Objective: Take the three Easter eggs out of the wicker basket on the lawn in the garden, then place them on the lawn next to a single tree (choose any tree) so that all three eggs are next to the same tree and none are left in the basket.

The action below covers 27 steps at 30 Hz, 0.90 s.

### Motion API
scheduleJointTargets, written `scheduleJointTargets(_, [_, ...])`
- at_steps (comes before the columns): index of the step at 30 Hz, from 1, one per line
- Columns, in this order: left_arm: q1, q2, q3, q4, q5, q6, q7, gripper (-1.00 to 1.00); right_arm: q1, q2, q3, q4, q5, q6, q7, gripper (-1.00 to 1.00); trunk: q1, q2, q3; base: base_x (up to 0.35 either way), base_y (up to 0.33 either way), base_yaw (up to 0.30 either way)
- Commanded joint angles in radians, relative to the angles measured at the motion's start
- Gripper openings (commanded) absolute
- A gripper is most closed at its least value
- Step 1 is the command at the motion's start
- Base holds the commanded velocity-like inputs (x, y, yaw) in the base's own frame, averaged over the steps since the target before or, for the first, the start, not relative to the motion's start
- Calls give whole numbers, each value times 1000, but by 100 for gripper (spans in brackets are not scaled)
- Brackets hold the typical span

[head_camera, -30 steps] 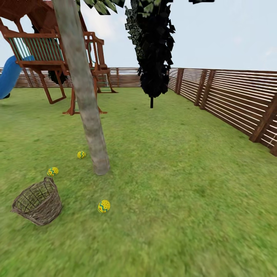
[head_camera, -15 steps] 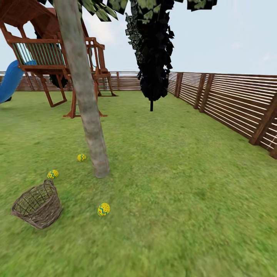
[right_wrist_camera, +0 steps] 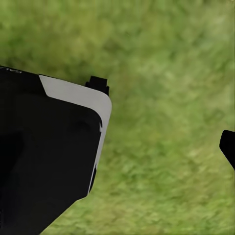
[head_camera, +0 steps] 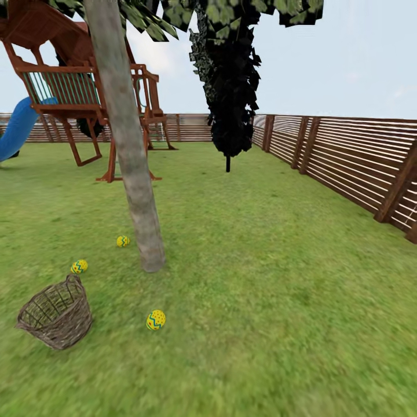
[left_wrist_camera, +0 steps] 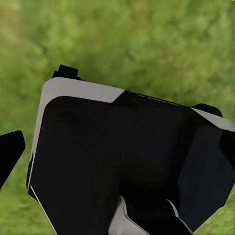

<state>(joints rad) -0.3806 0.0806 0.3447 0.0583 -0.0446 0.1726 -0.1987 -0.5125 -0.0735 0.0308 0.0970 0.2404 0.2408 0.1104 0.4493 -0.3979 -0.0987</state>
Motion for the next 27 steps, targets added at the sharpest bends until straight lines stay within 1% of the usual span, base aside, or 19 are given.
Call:
scheduleJointTargets(1, [-1, 1, 8, 2, -5, 2, -2, 100, -1, 0, 3, 1, 7, 2, 5, 100, 1, -2, 0, 0, 0, 0])
scheduleJointTargets(18, [-1, 1, 8, 2, -5, 3, -2, 100, 0, 0, 3, 1, 7, 2, 5, 100, 1, -2, 28, 0, 0, 0])
scheduleJointTargets(24, [-1, 2, 8, 3, -5, 10, -4, 100, 0, -6, 2, 1, 6, 8, 5, 100, 1, -2, 38, 0, 0, 0])
scheduleJointTargets(27, [-1, 9, 9, 2, -4, 12, -3, 100, 0, -12, 2, 1, 3, 11, 5, 100, 1, -2, 43, 0, 0, 0])
